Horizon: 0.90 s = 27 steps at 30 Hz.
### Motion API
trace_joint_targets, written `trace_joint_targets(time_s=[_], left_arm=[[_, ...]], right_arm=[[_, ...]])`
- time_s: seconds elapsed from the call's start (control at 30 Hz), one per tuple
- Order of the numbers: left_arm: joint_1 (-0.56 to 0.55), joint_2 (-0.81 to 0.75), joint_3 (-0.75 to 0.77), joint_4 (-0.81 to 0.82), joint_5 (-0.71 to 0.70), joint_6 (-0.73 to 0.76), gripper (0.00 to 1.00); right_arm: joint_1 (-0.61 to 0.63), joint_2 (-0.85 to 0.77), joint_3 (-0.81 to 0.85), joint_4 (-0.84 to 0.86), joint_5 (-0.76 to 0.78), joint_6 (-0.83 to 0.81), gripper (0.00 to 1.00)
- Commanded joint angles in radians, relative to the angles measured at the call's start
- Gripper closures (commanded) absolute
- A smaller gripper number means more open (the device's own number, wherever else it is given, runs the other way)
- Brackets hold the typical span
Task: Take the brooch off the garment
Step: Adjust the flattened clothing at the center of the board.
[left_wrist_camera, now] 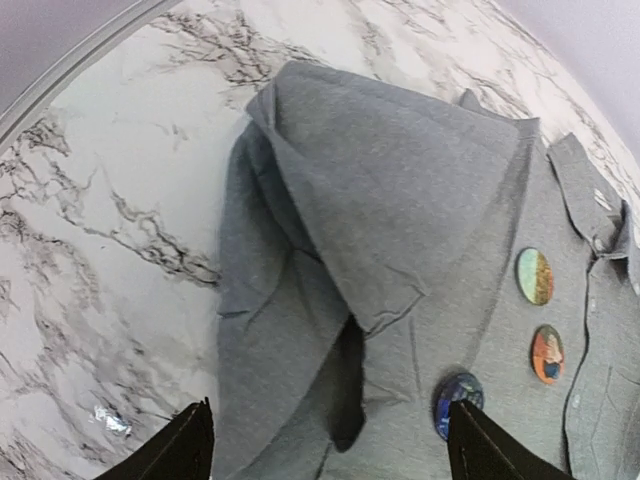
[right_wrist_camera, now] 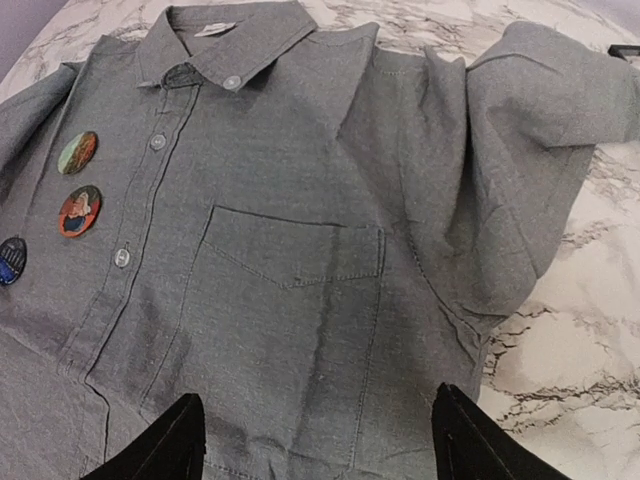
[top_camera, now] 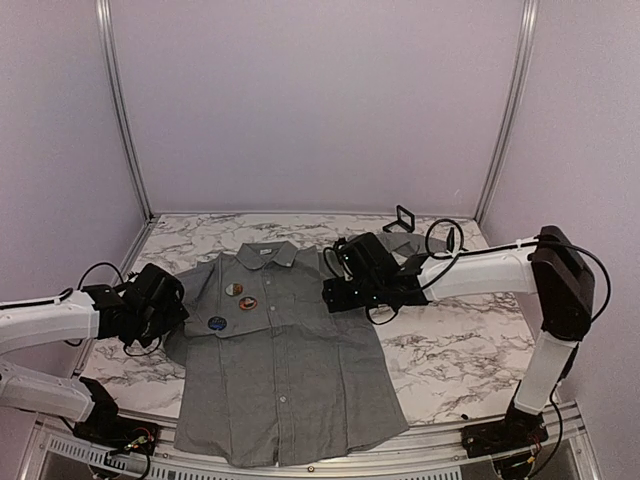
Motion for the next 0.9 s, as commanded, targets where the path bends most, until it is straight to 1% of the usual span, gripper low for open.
trace_joint_targets(time_s=[0.0, 0.1, 0.27, 0.4, 0.43, 0.5, 0.57, 0.63, 0.77, 0.87], left_arm=[[0.064, -0.036, -0.079, -0.085, -0.022, -0.055, 0.2], [0.1, -0.009, -0.099, -0.036, 0.007, -0.044, 0.25], [0.144, 0.077, -0.114, 0.076, 0.069, -0.01, 0.29], [0.166, 0.115, -0.137, 0.164, 0.103, 0.01, 0.33], [0.17, 0.122, -0.145, 0.186, 0.111, 0.011, 0.35], [0.177, 0.131, -0.158, 0.222, 0.128, 0.013, 0.43], [0.18, 0.142, -0.16, 0.238, 0.129, 0.018, 0.54], [0.185, 0.149, -0.151, 0.231, 0.119, 0.027, 0.67], [0.199, 0.133, -0.125, 0.175, 0.066, 0.059, 0.89], [0.218, 0.101, -0.079, 0.098, -0.011, 0.096, 1.0]], right_arm=[[0.004, 0.079, 0.078, -0.004, -0.036, -0.052, 0.25], [0.004, 0.115, 0.116, -0.002, -0.041, -0.068, 0.25], [0.004, 0.172, 0.162, 0.005, -0.061, -0.084, 0.25], [0.004, 0.216, 0.178, 0.011, -0.071, -0.085, 0.25], [0.004, 0.227, 0.184, 0.008, -0.072, -0.087, 0.25], [0.004, 0.244, 0.188, 0.001, -0.071, -0.09, 0.26], [0.005, 0.253, 0.181, -0.001, -0.063, -0.09, 0.26], [0.004, 0.258, 0.169, 0.002, -0.055, -0.09, 0.26], [0.004, 0.262, 0.136, 0.011, -0.052, -0.081, 0.26], [0.004, 0.259, 0.106, 0.021, -0.05, -0.071, 0.26]])
